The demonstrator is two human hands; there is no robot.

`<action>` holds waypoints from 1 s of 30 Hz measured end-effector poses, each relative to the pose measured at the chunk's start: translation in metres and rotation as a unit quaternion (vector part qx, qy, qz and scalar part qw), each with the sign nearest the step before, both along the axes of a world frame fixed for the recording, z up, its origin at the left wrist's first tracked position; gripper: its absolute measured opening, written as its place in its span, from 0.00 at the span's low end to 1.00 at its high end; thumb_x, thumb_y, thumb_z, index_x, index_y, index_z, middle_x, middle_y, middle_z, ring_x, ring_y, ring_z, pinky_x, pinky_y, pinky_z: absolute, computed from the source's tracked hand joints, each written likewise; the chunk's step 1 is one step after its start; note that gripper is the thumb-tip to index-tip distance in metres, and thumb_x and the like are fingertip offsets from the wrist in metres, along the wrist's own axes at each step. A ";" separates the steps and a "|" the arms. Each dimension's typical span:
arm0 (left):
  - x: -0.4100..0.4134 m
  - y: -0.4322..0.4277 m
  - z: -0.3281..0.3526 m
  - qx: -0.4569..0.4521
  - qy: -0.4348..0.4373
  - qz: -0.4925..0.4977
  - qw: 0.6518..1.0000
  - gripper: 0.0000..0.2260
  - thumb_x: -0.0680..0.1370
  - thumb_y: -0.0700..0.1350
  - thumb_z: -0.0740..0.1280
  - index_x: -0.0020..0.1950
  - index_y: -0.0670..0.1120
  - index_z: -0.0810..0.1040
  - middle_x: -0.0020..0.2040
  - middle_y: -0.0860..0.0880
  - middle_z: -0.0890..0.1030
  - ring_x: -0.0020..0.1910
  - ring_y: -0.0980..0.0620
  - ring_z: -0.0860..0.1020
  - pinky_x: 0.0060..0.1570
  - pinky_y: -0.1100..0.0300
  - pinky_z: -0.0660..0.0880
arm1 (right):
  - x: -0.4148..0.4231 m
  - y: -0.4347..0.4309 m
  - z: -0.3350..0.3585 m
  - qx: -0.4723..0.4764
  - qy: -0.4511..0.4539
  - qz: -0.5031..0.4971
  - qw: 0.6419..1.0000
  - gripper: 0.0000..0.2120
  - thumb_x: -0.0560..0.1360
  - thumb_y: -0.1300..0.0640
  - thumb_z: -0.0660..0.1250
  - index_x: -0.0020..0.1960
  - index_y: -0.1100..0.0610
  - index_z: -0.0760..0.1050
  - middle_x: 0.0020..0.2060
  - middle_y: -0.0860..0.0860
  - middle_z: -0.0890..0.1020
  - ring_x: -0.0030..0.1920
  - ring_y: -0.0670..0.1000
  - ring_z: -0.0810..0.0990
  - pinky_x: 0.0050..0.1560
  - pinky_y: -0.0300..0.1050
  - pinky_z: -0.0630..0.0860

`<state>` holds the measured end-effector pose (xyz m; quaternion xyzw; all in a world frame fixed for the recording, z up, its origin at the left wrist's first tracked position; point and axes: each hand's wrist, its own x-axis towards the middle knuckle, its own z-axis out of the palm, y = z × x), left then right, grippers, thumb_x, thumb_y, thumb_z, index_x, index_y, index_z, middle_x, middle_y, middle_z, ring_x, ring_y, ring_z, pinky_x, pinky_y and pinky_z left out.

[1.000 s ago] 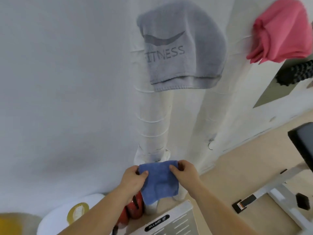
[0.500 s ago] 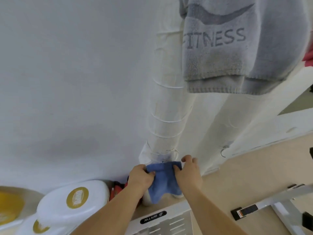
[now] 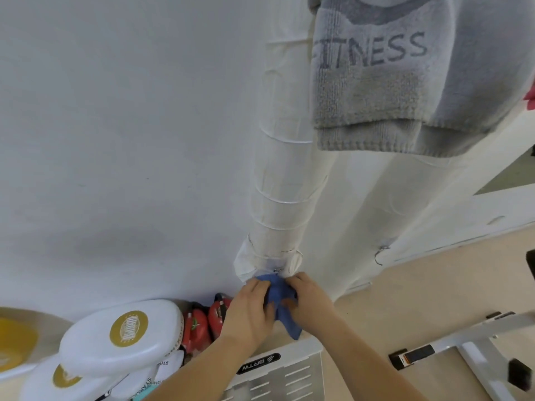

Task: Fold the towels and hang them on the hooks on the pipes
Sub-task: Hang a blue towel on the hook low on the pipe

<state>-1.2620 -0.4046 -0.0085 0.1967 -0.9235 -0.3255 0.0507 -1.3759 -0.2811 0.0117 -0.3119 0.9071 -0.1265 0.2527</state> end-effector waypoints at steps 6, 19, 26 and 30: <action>-0.003 0.007 0.003 0.024 -0.021 0.028 0.999 0.17 0.83 0.48 0.63 0.72 0.48 0.73 0.66 0.51 0.80 0.62 0.53 0.79 0.59 0.73 0.65 | -0.001 0.004 -0.008 -0.078 -0.075 -0.088 0.990 0.18 0.77 0.59 0.66 0.66 0.51 0.78 0.57 0.50 0.84 0.54 0.51 0.81 0.56 0.40 0.74; 0.001 0.019 0.000 0.057 0.002 0.071 0.996 0.18 0.83 0.44 0.64 0.73 0.48 0.74 0.71 0.49 0.77 0.56 0.72 0.69 0.56 0.83 0.59 | 0.024 0.011 -0.018 -0.221 -0.159 -0.192 0.943 0.24 0.79 0.64 0.65 0.67 0.39 0.73 0.50 0.43 0.84 0.51 0.44 0.84 0.57 0.44 0.81; -0.001 0.015 0.007 0.079 -0.003 0.089 0.993 0.17 0.83 0.43 0.65 0.72 0.49 0.75 0.67 0.50 0.79 0.63 0.53 0.77 0.52 0.76 0.62 | 0.010 0.005 -0.015 -0.174 -0.140 -0.158 0.962 0.24 0.78 0.64 0.66 0.66 0.41 0.75 0.51 0.43 0.83 0.54 0.48 0.83 0.59 0.39 0.75; -0.006 0.011 0.011 0.085 -0.025 0.107 0.990 0.14 0.81 0.44 0.67 0.67 0.51 0.78 0.56 0.52 0.84 0.47 0.56 0.76 0.52 0.63 0.74 | 0.011 0.001 -0.016 -0.177 -0.135 -0.168 0.960 0.24 0.77 0.65 0.66 0.63 0.38 0.75 0.51 0.43 0.83 0.54 0.48 0.83 0.58 0.41 0.77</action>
